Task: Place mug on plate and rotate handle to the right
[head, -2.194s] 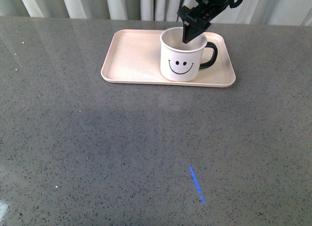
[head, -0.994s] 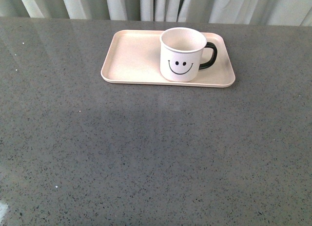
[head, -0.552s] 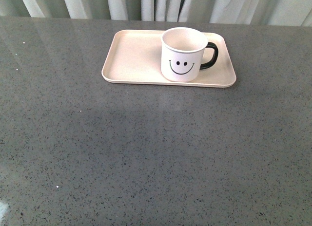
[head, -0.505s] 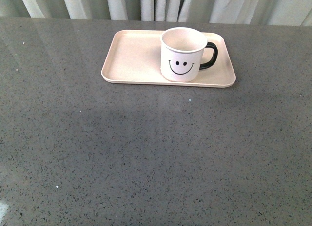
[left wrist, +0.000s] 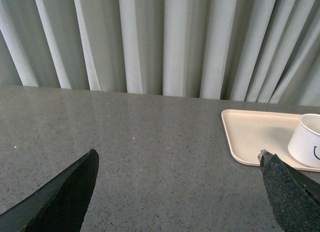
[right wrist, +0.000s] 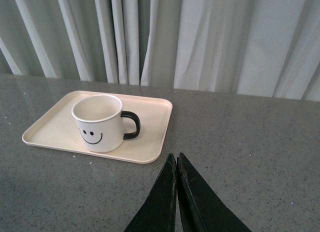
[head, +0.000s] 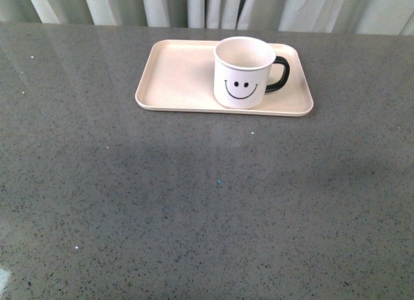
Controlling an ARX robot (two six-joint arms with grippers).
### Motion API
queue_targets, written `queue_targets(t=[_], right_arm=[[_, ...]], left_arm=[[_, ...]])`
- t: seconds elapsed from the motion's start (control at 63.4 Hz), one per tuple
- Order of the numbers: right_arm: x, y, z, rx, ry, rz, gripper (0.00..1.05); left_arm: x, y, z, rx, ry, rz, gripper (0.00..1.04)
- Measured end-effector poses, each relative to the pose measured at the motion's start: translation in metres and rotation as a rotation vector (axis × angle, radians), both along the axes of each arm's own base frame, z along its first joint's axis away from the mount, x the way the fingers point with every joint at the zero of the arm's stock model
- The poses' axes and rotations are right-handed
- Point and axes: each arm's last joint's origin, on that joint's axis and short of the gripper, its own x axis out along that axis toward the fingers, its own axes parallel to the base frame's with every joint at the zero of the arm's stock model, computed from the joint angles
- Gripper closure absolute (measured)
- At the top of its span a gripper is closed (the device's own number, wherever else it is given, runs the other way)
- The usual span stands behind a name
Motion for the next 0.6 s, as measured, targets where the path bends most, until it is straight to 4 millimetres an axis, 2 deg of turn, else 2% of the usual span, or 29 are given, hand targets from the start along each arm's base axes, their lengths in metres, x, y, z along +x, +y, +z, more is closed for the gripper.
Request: queue_targets(t=[0.6], right_arm=[[-0.027, 0.000, 0.010, 0.000, -0.030, 0.000, 1.03]], left_arm=[[0.000, 0.000, 0.000, 0.000, 0.000, 0.000, 0.09]])
